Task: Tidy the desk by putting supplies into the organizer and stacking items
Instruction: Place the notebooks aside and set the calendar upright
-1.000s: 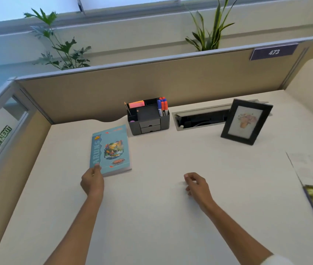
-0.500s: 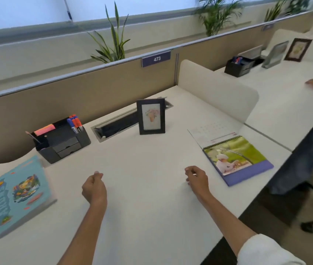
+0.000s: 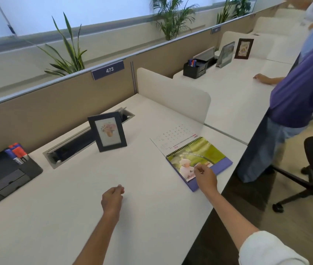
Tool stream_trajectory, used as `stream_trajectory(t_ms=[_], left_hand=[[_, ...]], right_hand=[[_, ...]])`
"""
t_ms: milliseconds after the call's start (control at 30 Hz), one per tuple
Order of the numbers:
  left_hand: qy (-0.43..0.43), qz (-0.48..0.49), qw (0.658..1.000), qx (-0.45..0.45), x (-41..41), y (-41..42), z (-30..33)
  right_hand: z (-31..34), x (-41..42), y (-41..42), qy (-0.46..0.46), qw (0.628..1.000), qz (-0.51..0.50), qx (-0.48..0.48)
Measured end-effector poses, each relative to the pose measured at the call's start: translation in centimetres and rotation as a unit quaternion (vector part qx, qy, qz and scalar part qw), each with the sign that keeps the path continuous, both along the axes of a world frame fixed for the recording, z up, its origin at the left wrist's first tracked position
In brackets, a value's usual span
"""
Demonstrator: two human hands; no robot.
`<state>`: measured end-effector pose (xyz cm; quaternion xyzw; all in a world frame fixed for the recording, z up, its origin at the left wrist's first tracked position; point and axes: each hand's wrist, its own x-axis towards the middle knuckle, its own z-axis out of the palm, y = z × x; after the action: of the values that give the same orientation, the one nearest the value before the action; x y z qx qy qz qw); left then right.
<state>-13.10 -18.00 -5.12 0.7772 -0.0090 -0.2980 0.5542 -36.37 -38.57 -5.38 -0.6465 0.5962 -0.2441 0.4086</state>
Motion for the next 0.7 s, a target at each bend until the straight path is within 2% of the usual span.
stream_trajectory(t_ms=[233,533,700], left_hand=[[0.078,-0.055,0.995,0.027,-1.9,-6.7,0.4],[0.172,-0.116,0.977,0.036,-5.2,-15.7,0.6],[0.195,-0.112,0.974,0.011,-6.7,-19.6,0.3]], right_hand=[[0.0,-0.6,-6.0,0.048,0.999,0.008,-0.007],[-0.2,-0.6,-14.1,0.223,0.974,0.023,-0.04],[-0.5,-0.5,-17.0,0.227,0.973,0.035,-0.016]])
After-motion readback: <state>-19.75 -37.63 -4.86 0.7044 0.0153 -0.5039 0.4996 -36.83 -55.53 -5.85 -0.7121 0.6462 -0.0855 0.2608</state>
